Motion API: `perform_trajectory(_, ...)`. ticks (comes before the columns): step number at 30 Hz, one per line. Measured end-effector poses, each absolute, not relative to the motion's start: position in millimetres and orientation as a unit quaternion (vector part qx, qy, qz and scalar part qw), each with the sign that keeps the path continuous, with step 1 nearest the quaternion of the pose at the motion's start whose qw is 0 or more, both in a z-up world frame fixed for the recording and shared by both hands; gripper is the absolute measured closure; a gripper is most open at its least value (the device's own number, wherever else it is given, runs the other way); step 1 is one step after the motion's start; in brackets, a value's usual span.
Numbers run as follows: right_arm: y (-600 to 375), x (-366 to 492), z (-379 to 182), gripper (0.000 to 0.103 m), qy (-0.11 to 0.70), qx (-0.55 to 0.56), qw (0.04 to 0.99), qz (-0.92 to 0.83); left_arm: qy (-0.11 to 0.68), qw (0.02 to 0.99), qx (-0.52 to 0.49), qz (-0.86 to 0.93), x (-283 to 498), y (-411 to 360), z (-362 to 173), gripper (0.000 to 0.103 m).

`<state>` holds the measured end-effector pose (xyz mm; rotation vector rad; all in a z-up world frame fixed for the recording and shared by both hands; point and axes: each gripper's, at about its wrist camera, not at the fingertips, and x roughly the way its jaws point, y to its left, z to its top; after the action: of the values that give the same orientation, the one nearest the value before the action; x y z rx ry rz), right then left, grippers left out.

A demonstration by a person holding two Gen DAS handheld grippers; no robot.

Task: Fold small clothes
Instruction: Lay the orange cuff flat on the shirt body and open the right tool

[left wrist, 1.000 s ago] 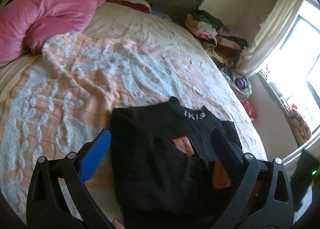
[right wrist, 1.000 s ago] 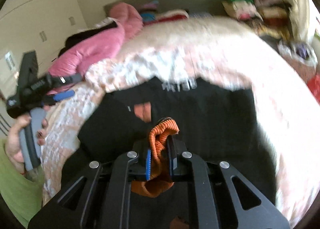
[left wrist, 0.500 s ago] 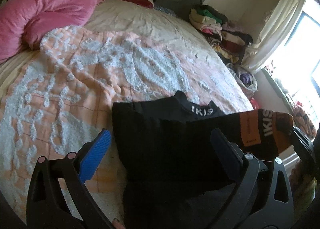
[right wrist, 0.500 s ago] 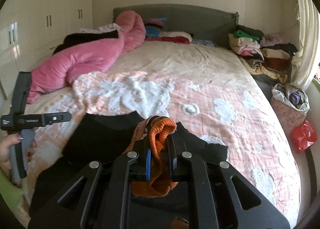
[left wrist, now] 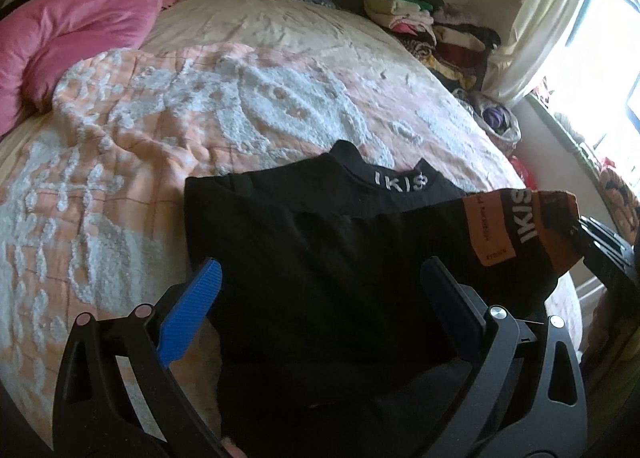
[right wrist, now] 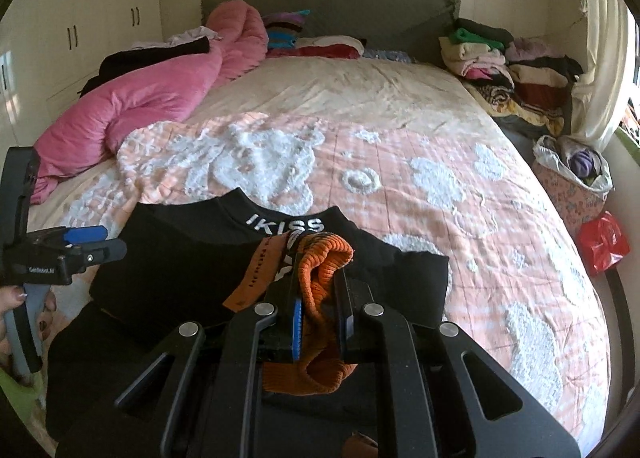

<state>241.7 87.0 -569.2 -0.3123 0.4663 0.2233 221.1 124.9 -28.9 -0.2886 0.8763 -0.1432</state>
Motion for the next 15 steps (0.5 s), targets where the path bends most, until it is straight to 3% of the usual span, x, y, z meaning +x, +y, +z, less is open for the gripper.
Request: perform_trajectory(15, 75.7, 256.7, -585.9, 0.088, 0.258, -0.136, 0.952, 0.087, 0.439, 0.889, -0.101, -0.081, 220.5, 102.2, -38.3, 0.01)
